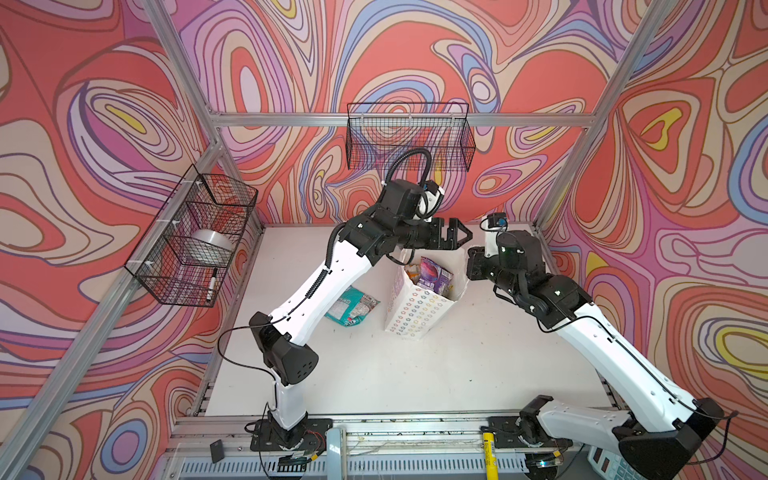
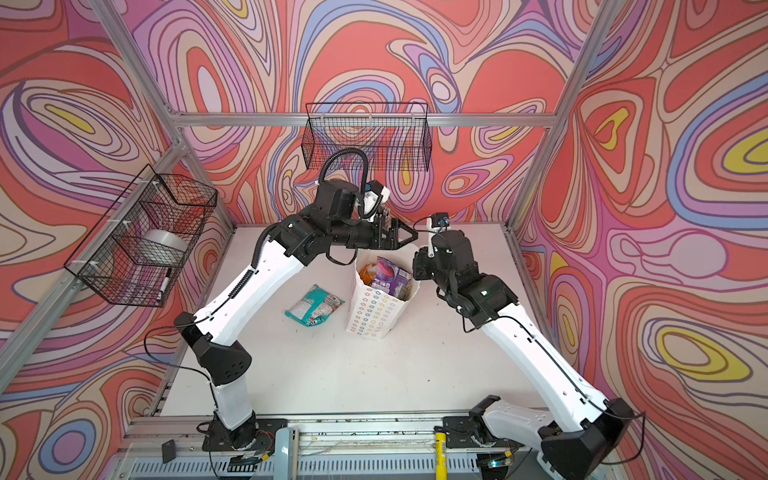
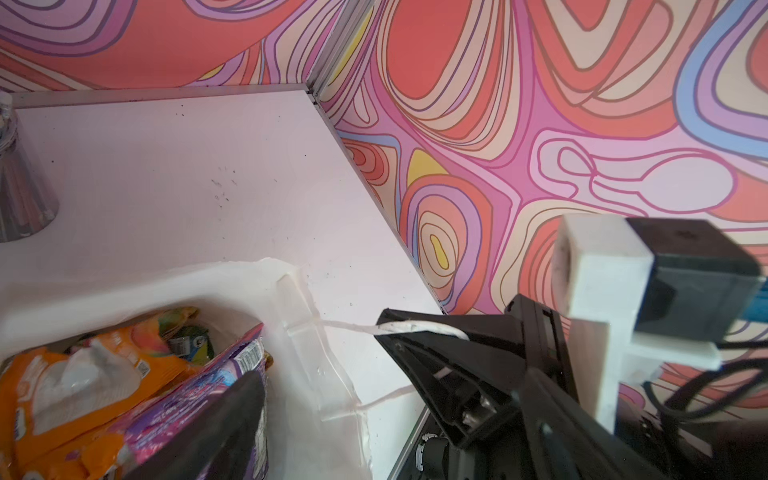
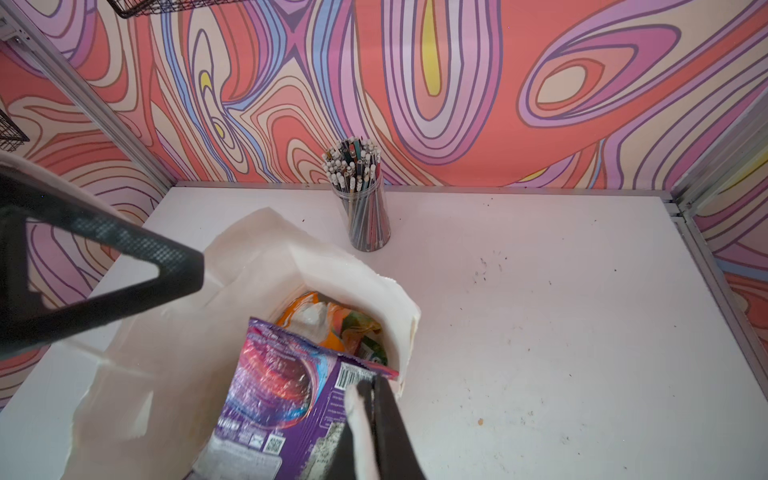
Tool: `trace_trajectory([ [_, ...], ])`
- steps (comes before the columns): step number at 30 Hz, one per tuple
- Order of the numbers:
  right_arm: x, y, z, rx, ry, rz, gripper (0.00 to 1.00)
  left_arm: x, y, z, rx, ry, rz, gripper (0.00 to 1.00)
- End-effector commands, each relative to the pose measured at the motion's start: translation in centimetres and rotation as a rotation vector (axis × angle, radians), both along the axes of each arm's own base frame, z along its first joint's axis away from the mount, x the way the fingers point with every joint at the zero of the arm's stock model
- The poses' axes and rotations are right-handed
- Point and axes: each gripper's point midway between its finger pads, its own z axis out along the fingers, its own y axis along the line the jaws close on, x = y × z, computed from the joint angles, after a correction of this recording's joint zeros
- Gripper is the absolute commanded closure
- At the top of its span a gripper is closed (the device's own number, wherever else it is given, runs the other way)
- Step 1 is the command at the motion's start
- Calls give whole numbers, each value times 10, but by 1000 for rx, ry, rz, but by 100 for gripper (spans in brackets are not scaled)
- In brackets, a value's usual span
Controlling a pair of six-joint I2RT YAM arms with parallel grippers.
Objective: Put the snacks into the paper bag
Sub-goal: 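Raise the left gripper out of the paper bag and draw it back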
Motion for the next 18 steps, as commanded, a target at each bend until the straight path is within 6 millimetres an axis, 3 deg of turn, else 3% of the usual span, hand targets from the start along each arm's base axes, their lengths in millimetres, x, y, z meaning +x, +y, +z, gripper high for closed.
trace_trajectory([
  [1, 5, 0, 23, 15, -64, -8, 100, 5, 4, 38, -191, -42, -39, 0],
  [8, 12, 10, 23, 22, -53, 15, 100, 4, 12, 33, -231, 2, -83, 7],
  [14, 15, 13, 23, 31, -55, 22, 100, 6, 22, 14, -240, 77, -50, 29],
  [18, 13, 14, 26, 39, -56, 31, 100, 15, 43, 4, -246, 114, -4, 40],
])
